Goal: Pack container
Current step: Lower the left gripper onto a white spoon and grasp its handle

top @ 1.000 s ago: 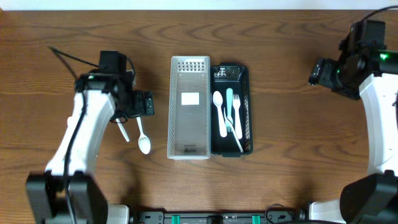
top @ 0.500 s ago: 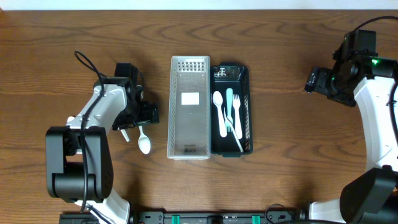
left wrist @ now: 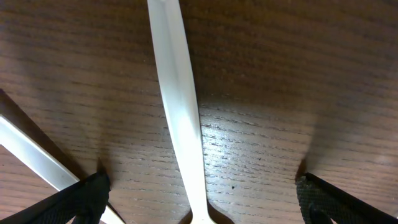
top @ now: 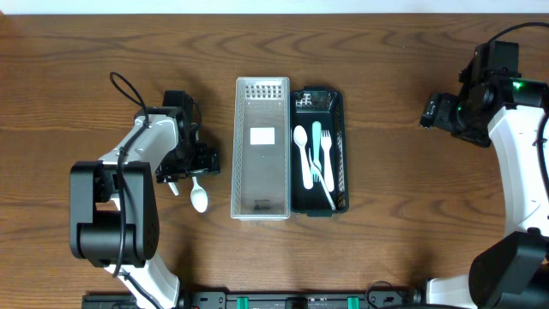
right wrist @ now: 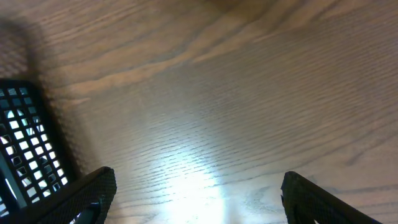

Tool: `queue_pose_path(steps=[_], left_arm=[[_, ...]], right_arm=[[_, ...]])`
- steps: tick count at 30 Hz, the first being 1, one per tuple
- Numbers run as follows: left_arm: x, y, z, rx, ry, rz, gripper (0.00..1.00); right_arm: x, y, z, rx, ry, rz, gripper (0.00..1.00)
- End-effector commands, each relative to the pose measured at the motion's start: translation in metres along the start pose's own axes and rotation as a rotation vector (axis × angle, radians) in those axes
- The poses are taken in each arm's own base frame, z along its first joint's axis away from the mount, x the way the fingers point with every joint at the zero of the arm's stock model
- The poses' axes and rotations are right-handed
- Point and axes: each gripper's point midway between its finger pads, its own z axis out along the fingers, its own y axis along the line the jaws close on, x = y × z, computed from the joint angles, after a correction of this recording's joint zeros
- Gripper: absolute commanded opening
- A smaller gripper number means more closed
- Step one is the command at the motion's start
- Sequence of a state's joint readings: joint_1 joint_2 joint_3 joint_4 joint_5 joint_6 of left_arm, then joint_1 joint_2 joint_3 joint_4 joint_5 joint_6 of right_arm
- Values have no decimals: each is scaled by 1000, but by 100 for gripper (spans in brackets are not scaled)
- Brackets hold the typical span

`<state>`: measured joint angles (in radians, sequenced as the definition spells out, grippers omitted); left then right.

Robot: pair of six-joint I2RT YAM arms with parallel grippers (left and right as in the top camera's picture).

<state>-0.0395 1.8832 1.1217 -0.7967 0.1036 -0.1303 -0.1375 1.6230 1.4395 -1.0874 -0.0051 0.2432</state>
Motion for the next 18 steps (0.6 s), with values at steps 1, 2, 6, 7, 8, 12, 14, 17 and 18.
queue_pose_path(steps=[1,2,6,7,8,12,14,17,18], left_arm=[[9,4,16,-11,63,-10,98],[10,4,16,-11,66,-10,98],[12,4,16,-13,75,-11,82],[13,5,16,-14,81,-11,75],[15,5,16,-15,87,-11,69],[19,6,15,-18,105,-12,53],[21,6,15,-20,113,-13,44],[23,7,15,-22,121,-13,39],[24,7,15,-22,123,-13,34]], right_arm=[[2,0,3,0,13,-11,89],[2,-1,3,0,13,-11,89],[2,-1,3,0,12,-11,89],[2,-1,3,0,12,-11,89],[2,-1,3,0,12,-11,89],[2,0,3,0,11,-11,88],[2,-1,3,0,12,-11,89],[2,-1,3,0,12,-11,89],[2,-1,3,0,13,-11,89]])
